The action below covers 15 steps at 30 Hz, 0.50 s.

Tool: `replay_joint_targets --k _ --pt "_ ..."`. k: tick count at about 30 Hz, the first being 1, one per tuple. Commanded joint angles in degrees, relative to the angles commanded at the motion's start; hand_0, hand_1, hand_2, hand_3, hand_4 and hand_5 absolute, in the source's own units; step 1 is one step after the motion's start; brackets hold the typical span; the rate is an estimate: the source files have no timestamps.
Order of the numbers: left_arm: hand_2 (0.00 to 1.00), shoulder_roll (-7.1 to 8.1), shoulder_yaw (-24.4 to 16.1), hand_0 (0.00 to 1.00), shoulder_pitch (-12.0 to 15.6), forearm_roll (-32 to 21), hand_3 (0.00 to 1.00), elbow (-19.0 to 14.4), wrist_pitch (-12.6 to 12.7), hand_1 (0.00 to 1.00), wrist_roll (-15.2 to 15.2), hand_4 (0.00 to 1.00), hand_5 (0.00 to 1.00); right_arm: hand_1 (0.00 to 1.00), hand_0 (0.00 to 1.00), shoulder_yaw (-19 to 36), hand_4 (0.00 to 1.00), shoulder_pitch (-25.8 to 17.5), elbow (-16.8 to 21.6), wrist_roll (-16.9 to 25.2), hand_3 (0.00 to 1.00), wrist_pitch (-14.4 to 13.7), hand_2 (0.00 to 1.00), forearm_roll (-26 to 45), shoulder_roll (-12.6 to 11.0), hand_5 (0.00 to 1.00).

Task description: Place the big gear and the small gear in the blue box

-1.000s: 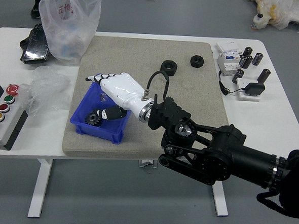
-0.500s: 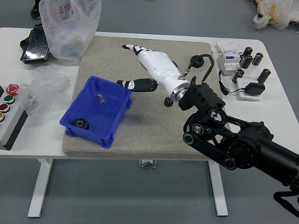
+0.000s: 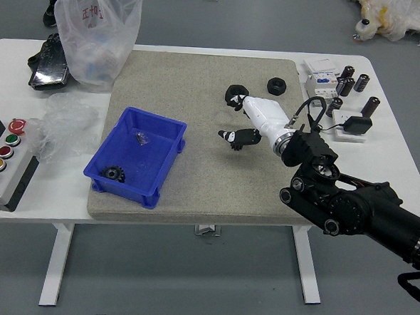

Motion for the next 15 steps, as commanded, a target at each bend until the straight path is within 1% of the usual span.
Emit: replay_joint_targets --k 3,11,12,15 --pt "0.569 0.04 -0.18 0.731 0.08 0.21 0.706 0.0 -0.02 0.617 0.07 0.654 0.465 0.658 0.363 -1.89 0.809 0.68 -2.01 0.17 0.757 0.25 0.708 1.29 0.22 0.387" --pt "0.569 0.12 -0.13 0.731 -0.04 0.22 0.706 0.03 0.0 0.617 -0.05 0.654 0.466 0.648 0.361 -6.86 0.813 1.81 -4.98 0.44 0.751 0.27 0.697 4.37 1.13 0.382" --pt "0.569 0.1 -0.13 0.731 -0.06 0.25 0.704 0.02 -0.01 0.617 -0.05 0.654 0.465 0.596 0.346 -7.42 0.587 1.87 -5.31 0.51 0.657 0.21 0.579 4.8 1.28 0.275" --pt "0.569 0.08 -0.2 0.731 -0.08 0.39 0.704 0.02 -0.06 0.617 -0.03 0.654 0.465 0.596 0.346 -9.03 0.587 2.07 -6.15 0.69 0.657 0.01 0.579 6.0 1.63 0.275"
